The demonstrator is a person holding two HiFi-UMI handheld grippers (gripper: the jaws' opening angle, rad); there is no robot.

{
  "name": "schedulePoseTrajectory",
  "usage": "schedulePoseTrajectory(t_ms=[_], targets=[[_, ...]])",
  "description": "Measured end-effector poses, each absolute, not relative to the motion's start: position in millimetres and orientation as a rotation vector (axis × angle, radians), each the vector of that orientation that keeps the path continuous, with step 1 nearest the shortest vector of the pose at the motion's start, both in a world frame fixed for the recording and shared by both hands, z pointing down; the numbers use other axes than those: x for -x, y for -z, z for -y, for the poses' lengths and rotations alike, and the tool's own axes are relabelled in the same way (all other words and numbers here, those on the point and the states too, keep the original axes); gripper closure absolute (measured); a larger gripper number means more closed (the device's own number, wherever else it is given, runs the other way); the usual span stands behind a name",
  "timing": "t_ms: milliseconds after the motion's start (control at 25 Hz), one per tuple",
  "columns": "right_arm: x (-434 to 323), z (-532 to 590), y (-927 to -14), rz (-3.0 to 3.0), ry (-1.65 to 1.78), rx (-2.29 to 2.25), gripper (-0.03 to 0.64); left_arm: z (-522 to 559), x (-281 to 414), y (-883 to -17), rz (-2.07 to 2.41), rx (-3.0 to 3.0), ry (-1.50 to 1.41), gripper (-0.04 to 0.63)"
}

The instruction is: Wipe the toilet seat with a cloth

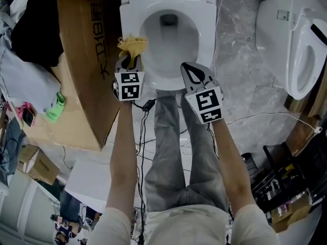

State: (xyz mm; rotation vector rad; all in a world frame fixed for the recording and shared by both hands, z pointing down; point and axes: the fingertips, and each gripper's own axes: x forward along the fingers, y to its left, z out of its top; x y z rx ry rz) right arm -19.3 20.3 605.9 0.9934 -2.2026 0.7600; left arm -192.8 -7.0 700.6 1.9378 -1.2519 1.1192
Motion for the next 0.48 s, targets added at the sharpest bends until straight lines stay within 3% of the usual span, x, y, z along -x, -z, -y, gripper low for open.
schedulePoseTrajectory(t_ms=[480], targets=[[-2.3, -32.8, -530.2, 2.274, -0.674, -1.030, 0.609, -8.8, 149.7, -592.7, 1.330, -2.056, -0.970, 0.514]])
